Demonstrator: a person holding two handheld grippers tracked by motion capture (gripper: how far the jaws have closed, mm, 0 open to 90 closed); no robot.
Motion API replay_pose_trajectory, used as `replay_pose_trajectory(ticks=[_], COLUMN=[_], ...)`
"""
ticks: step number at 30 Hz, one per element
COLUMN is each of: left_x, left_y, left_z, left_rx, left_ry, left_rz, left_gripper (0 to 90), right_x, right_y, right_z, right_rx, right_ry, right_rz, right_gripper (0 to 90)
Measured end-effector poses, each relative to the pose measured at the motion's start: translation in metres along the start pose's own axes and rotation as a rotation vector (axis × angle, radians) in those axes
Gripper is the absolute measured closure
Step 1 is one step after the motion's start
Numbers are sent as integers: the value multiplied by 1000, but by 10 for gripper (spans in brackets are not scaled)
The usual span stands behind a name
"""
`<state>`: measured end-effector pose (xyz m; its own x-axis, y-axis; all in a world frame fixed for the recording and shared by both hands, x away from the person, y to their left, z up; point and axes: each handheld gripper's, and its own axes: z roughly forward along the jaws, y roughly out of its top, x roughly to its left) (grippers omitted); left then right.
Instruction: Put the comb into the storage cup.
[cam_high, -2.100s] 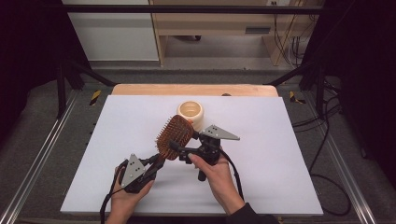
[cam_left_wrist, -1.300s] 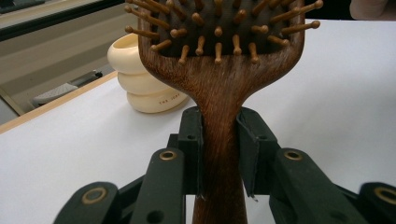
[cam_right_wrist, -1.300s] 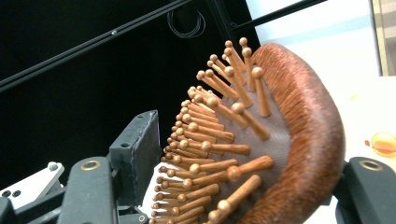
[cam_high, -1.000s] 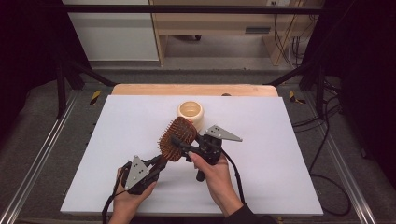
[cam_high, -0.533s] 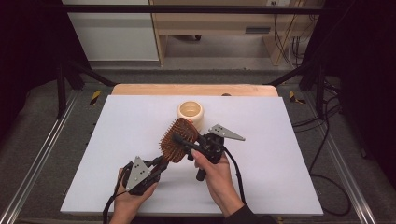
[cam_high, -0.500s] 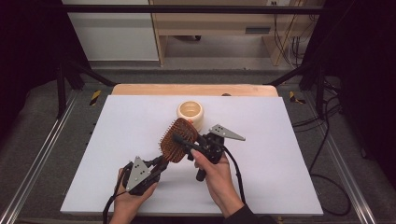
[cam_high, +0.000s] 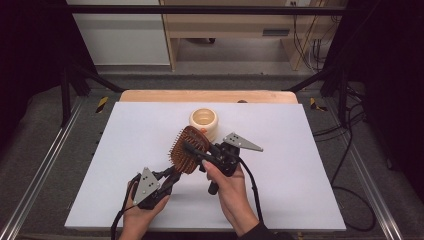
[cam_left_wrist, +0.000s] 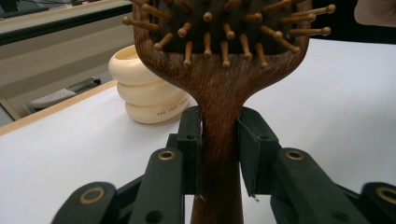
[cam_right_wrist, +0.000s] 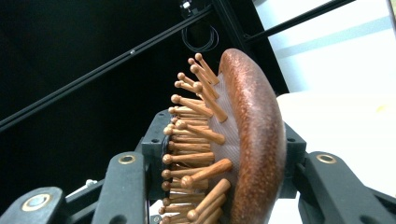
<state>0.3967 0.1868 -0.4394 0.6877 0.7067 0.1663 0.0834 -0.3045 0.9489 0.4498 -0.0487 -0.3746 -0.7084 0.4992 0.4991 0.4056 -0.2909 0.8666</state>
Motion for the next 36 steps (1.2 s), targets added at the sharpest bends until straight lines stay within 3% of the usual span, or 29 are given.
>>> replay_pose_trajectory(ticks=[10, 24, 31, 36], left_x=[5, 38, 54, 63], left_y=[1, 0, -5, -14], left_z=[-4, -23, -36, -48], left_rx=[-28, -45, -37, -30], left_ry=[-2, 156, 195, 230], left_rz=[-51, -150, -180, -173], left_gripper=[460, 101, 56, 51], right_x=[-11, -32, -40, -44], right_y=[17, 35, 39, 42], right_z=[-16, -39, -46, -50], right_rx=[-68, -142, -158, -170], right_ry=[-63, -130, -157, -168], right_rz=[-20, 4, 8, 8], right_gripper=[517, 515, 514, 514])
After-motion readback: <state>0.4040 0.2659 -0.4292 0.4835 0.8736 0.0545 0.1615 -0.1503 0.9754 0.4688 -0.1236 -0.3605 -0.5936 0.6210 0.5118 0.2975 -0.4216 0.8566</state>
